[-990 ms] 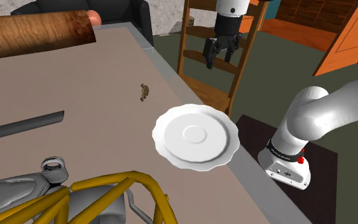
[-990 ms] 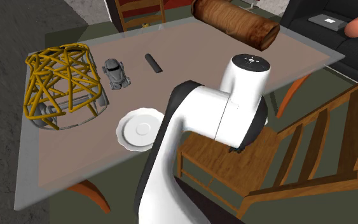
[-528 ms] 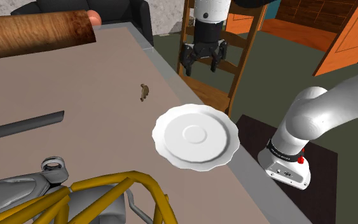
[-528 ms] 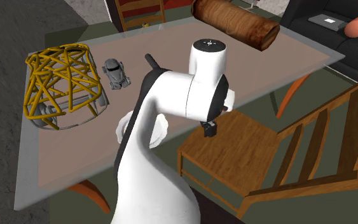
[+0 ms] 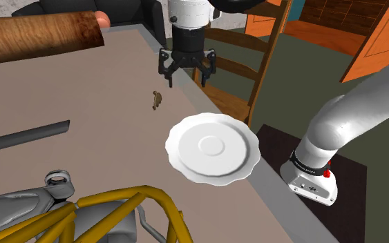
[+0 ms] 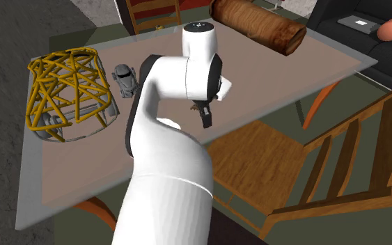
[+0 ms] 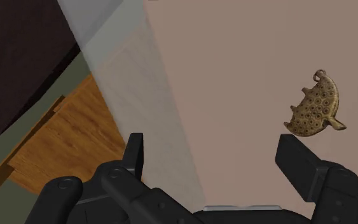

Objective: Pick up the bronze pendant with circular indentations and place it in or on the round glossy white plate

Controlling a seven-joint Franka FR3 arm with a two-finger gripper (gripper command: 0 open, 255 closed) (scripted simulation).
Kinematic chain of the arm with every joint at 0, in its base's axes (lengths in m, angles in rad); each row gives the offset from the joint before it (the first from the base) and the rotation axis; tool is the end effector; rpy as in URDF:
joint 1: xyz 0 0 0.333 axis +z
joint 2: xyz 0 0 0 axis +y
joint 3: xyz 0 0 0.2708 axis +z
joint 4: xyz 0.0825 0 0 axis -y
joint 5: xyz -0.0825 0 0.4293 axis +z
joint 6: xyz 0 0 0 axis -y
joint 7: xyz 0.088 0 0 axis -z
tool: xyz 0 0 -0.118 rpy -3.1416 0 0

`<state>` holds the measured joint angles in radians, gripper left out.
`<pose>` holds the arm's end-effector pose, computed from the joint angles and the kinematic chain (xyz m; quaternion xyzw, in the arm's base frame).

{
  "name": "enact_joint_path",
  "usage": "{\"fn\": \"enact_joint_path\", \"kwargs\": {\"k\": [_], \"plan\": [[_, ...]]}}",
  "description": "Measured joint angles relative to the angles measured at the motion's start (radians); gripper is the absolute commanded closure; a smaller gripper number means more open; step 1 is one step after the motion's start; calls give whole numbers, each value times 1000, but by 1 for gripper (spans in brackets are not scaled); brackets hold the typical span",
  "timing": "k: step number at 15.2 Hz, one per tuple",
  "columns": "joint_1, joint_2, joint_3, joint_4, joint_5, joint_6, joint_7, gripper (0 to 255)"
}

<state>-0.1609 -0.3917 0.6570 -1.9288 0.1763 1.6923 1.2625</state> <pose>0.4371 0.2979 0.5606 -0.9181 0.3931 -0.0487 0.0111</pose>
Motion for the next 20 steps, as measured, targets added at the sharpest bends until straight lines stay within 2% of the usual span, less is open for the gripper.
{"fn": "enact_joint_path", "kwargs": {"k": [3, 5, 7, 14, 20], "plan": [[-46, 132, 106, 115, -69, 8, 186, 0], [-67, 238, 178, 200, -142, 4, 320, 0], [-69, 316, 217, 253, -203, 4, 413, 0], [-65, 341, 229, 191, -224, 84, 453, 0], [-67, 336, 227, 174, -220, 97, 450, 0]]}}
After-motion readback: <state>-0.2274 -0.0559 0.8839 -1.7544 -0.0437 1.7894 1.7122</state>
